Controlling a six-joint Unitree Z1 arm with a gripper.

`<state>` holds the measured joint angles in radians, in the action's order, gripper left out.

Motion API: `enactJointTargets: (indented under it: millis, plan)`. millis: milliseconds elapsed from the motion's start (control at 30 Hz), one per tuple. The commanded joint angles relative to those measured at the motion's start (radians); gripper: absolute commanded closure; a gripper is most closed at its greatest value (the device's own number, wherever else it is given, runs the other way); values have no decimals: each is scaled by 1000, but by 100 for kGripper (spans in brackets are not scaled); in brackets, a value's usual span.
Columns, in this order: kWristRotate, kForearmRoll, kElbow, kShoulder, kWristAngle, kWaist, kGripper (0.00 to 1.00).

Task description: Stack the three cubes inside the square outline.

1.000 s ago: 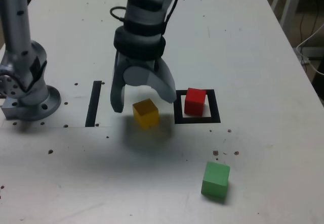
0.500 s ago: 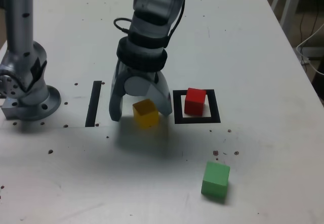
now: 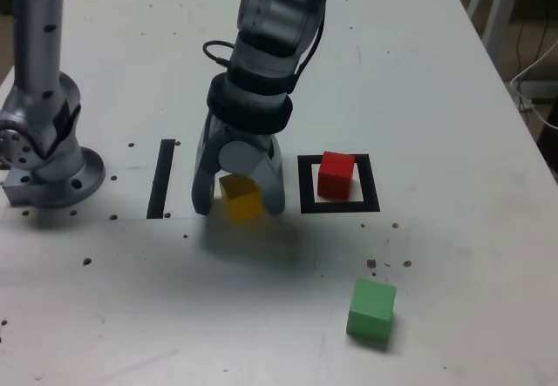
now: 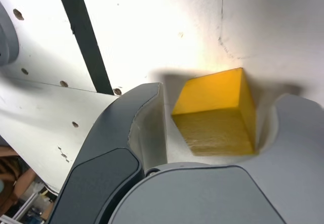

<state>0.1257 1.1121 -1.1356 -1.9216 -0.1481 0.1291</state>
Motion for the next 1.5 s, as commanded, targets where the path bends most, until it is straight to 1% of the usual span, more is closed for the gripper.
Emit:
enactJointTargets:
  millis: [0,467,767,933,1067,1267,1467]
  plan:
    - [-1,-4,2,-4,5,1,71]
    - [-1,-5,5,8,9,1,72]
    - [-10,-2,3,22,27,1,73]
    - [-12,16,-13,38,58,1,73]
    - [-9,46,-50,52,97,1,72]
    - [-19,123,-161,62,159,1,72]
    - [-79,207,-298,51,192,1,73]
